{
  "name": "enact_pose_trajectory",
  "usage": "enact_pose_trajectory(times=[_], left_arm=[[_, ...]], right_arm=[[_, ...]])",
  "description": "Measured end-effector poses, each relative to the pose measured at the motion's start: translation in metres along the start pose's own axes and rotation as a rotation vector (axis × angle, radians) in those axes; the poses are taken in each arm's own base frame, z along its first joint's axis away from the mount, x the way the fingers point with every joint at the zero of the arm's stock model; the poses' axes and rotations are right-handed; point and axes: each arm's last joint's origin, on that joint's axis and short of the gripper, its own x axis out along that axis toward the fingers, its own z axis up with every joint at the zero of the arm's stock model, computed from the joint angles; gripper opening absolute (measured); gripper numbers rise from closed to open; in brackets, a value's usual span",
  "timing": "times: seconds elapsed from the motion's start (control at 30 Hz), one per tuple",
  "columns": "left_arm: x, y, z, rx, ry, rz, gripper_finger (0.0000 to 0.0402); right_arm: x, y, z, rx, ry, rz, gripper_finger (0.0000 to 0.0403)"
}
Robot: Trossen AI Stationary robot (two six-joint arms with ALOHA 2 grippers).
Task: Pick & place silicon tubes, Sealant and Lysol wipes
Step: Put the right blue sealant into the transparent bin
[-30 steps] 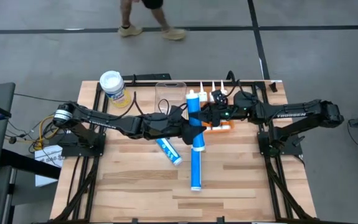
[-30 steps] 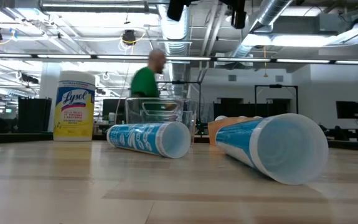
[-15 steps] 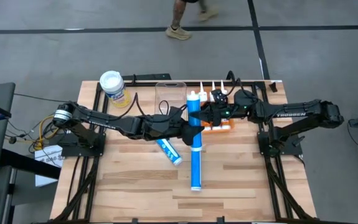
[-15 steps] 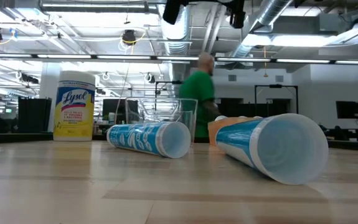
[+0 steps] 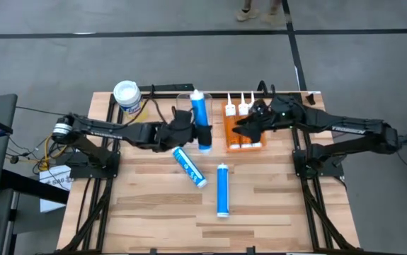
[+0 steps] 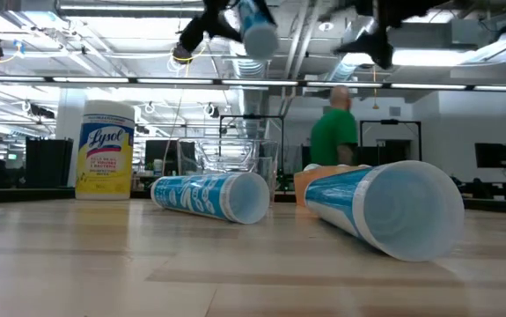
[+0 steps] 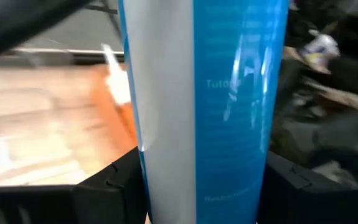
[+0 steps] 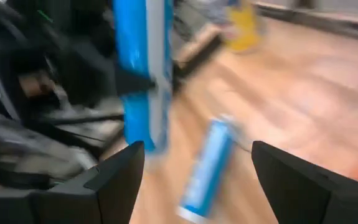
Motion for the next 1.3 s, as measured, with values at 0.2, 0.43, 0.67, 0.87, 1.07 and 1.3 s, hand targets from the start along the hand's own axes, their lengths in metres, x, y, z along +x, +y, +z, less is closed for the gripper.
enact_pose_trajectory(times=[0.2,0.43,0.67,0.87,1.07,1.3], left_arm=[[0.023,0.027,0.023,-0.005,-0.010,0.125,0.0197],[0.060,0.062,0.040,0.035,0.019,0.262,0.0197],[0.100,0.079,0.022,0.069,0.070,0.304,0.0197],[0.129,0.097,0.007,0.088,0.124,0.355,0.0197],[0.146,0.113,0.001,0.052,0.183,0.373,0.0197],[0.153,0.117,-0.010,0.025,0.254,0.364,0.0197]], right_arm=[[-0.019,-0.007,-0.011,-0.092,0.037,-0.189,0.0290],[-0.025,-0.008,-0.014,-0.095,0.046,-0.226,0.0291],[-0.013,-0.011,-0.014,-0.093,0.069,-0.240,0.0291],[0.003,-0.013,-0.017,-0.095,0.101,-0.247,0.0291],[0.018,-0.009,-0.024,-0.114,0.144,-0.226,0.0291],[0.031,-0.004,-0.029,-0.130,0.164,-0.202,0.0291]])
